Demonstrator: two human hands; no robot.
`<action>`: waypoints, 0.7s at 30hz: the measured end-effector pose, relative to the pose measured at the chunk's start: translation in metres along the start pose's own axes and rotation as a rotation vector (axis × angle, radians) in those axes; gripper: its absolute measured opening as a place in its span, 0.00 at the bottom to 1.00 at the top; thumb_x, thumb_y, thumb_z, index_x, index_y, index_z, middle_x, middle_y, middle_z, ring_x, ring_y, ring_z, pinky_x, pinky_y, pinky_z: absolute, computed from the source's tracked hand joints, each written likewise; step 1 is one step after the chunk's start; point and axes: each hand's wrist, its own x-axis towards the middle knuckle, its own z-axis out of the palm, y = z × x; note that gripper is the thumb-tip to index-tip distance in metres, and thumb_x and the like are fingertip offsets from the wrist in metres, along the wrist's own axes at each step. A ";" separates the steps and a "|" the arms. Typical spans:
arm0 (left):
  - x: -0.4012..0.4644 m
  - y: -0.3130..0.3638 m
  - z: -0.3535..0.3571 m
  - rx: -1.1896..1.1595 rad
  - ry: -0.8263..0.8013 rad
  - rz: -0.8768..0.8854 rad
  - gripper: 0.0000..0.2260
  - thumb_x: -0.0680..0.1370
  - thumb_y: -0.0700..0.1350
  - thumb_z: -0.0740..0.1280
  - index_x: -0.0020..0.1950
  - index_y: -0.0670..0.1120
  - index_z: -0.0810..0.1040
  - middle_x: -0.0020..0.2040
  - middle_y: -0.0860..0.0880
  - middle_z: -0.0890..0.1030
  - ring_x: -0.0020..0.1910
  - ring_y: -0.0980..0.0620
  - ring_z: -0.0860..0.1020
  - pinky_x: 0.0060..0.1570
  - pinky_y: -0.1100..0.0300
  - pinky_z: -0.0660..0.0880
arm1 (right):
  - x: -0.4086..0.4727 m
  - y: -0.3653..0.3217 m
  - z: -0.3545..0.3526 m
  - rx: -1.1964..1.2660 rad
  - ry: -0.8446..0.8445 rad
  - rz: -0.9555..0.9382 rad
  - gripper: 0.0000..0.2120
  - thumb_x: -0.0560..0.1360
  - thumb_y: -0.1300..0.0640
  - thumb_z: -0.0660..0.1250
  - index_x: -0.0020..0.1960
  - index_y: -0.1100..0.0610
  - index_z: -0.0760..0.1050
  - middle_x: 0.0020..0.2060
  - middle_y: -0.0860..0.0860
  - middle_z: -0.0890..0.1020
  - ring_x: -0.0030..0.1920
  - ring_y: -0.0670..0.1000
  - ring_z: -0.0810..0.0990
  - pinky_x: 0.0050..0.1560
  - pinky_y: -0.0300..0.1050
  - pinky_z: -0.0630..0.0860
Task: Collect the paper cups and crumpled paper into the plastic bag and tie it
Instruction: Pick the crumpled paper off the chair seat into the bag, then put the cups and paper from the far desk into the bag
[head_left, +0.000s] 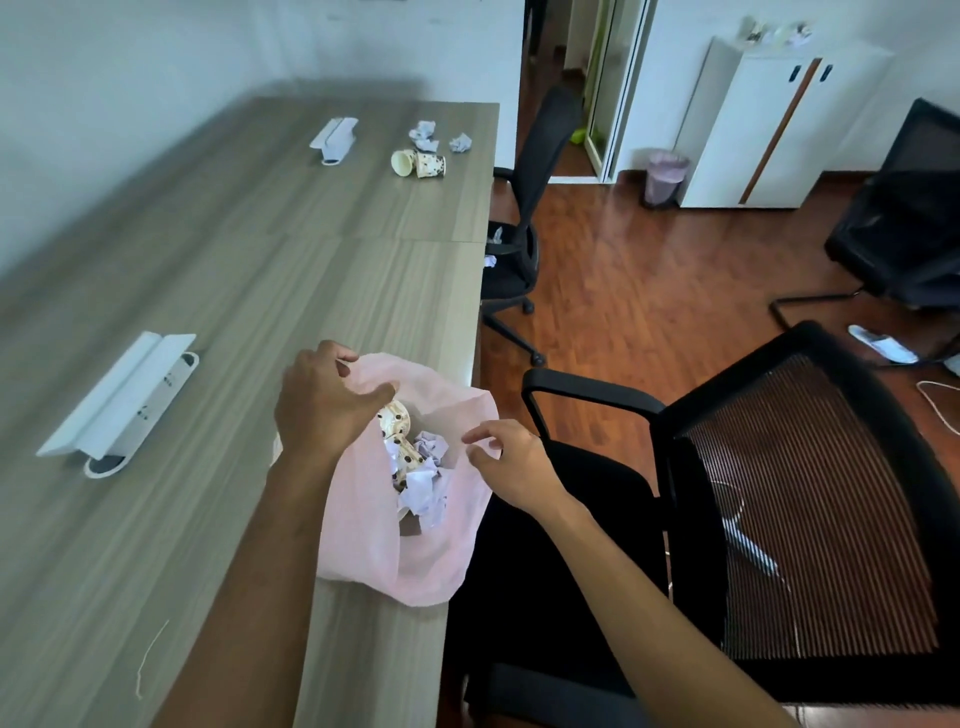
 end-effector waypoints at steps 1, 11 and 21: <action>-0.003 0.004 0.001 0.025 -0.007 0.013 0.28 0.64 0.57 0.79 0.58 0.49 0.76 0.54 0.47 0.78 0.56 0.44 0.76 0.51 0.51 0.74 | -0.001 0.003 -0.003 -0.011 -0.008 0.000 0.09 0.76 0.57 0.67 0.54 0.51 0.81 0.59 0.48 0.78 0.53 0.46 0.76 0.50 0.32 0.68; -0.045 0.086 0.010 0.014 -0.043 0.105 0.37 0.77 0.63 0.65 0.77 0.41 0.62 0.77 0.43 0.64 0.78 0.45 0.57 0.74 0.48 0.58 | -0.005 0.023 -0.093 -0.128 0.019 -0.031 0.08 0.76 0.55 0.66 0.51 0.53 0.82 0.47 0.44 0.80 0.48 0.45 0.80 0.47 0.34 0.69; -0.139 0.220 0.116 0.012 -0.330 0.234 0.43 0.75 0.72 0.54 0.80 0.44 0.55 0.81 0.47 0.54 0.80 0.51 0.47 0.78 0.48 0.49 | -0.023 0.106 -0.282 -0.347 0.260 -0.046 0.08 0.76 0.53 0.63 0.48 0.53 0.81 0.49 0.52 0.80 0.43 0.53 0.78 0.38 0.44 0.74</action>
